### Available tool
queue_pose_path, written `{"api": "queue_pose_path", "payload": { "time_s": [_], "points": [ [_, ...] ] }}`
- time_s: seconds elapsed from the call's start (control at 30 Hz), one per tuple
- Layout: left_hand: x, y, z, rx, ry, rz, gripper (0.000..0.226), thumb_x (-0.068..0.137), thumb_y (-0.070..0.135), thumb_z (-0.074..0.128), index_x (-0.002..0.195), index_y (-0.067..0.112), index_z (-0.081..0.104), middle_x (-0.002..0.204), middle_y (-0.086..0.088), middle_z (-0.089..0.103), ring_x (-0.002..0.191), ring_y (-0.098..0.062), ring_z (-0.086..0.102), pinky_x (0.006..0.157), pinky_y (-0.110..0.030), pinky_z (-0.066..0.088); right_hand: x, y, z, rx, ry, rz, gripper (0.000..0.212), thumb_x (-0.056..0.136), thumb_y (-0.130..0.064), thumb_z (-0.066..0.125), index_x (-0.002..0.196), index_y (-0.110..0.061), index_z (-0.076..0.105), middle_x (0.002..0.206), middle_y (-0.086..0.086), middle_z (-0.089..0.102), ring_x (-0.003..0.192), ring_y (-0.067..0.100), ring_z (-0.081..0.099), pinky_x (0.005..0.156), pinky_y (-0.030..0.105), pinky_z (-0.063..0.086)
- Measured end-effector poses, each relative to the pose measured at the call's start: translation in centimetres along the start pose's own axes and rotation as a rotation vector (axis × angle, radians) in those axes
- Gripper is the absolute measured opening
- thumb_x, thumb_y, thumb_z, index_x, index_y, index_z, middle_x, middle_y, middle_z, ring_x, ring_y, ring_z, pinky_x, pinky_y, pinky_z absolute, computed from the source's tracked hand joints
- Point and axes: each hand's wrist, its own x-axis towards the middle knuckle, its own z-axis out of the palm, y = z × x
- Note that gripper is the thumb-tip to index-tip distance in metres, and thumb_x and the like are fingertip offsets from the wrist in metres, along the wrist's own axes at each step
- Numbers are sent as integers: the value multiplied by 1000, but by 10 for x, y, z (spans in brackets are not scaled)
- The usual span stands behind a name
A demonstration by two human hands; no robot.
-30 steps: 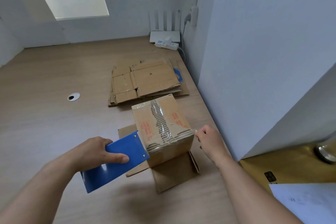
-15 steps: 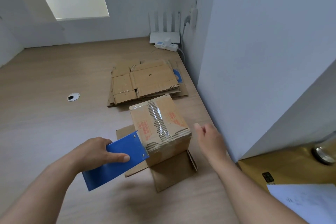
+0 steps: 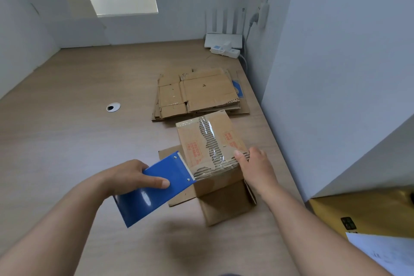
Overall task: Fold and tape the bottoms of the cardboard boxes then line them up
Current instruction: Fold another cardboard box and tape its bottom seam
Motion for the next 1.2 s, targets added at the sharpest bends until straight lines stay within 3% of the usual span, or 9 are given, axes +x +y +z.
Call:
{"api": "queue_pose_path", "payload": {
  "time_s": [0.13, 0.37, 0.57, 0.73, 0.83, 0.93, 1.0, 1.1, 1.2],
  "points": [
    [-9, -10, -19, 37, -33, 28, 88, 29, 81, 67, 93, 21, 69, 85, 5, 74, 82, -16, 71, 91, -39, 52, -2, -4, 2, -12, -20, -9, 49, 96, -48, 41, 118, -6, 50, 117, 11, 51, 103, 26, 51, 85, 37, 47],
    [-15, -15, -14, 116, -18, -23, 90, 27, 83, 62, 91, 20, 69, 85, 5, 73, 81, -15, 69, 88, -35, 49, 2, -4, 1, -2, -44, 12, 48, 95, -50, 42, 117, -8, 50, 116, 9, 51, 101, 25, 53, 87, 45, 50],
    [-10, -22, -3, 167, 73, -137, 62, 62, 75, 68, 90, 20, 66, 89, 4, 68, 84, -14, 64, 75, -30, 45, 2, -5, 0, -24, -49, 9, 49, 96, -50, 41, 119, -8, 50, 117, 11, 52, 102, 27, 53, 87, 46, 50],
    [-1, 1, 15, 213, 144, -174, 50, 71, 68, 66, 82, 21, 54, 85, 4, 59, 79, -12, 57, 66, -26, 39, 1, -5, 0, -36, -41, -1, 50, 96, -49, 41, 120, -6, 50, 119, 12, 52, 105, 28, 52, 89, 45, 48],
    [7, 20, 28, 402, 300, -187, 40, 78, 61, 61, 84, 22, 53, 81, 6, 55, 78, -13, 54, 68, -26, 41, 0, -6, 0, -36, -39, -3, 50, 96, -50, 41, 120, -7, 50, 117, 11, 53, 104, 27, 53, 88, 45, 49],
    [11, 14, 50, 712, 438, -201, 32, 89, 45, 51, 108, 21, 59, 90, 5, 58, 80, -15, 53, 68, -25, 43, -2, -5, -1, -40, -46, -12, 50, 96, -50, 42, 121, -7, 50, 117, 11, 53, 103, 26, 53, 88, 43, 50],
    [13, 5, 57, 688, 558, -173, 39, 91, 49, 47, 115, 18, 54, 95, 4, 61, 79, -16, 57, 67, -25, 46, 0, -6, -2, -43, -39, -22, 51, 96, -50, 41, 121, -7, 50, 118, 11, 53, 104, 27, 53, 87, 42, 49],
    [9, -8, 63, 638, 731, -81, 35, 94, 44, 45, 116, 15, 45, 100, 1, 66, 81, -17, 60, 61, -26, 38, 1, -6, -3, -72, -44, -8, 52, 95, -51, 41, 121, -7, 51, 117, 10, 54, 103, 27, 53, 85, 41, 49],
    [12, -27, 68, 646, 762, -69, 35, 95, 44, 44, 116, 16, 45, 103, 1, 66, 91, -17, 63, 63, -27, 34, 2, -6, -1, -105, -36, -16, 54, 94, -53, 41, 120, -7, 51, 117, 11, 55, 104, 28, 53, 84, 40, 49]
  ]
}}
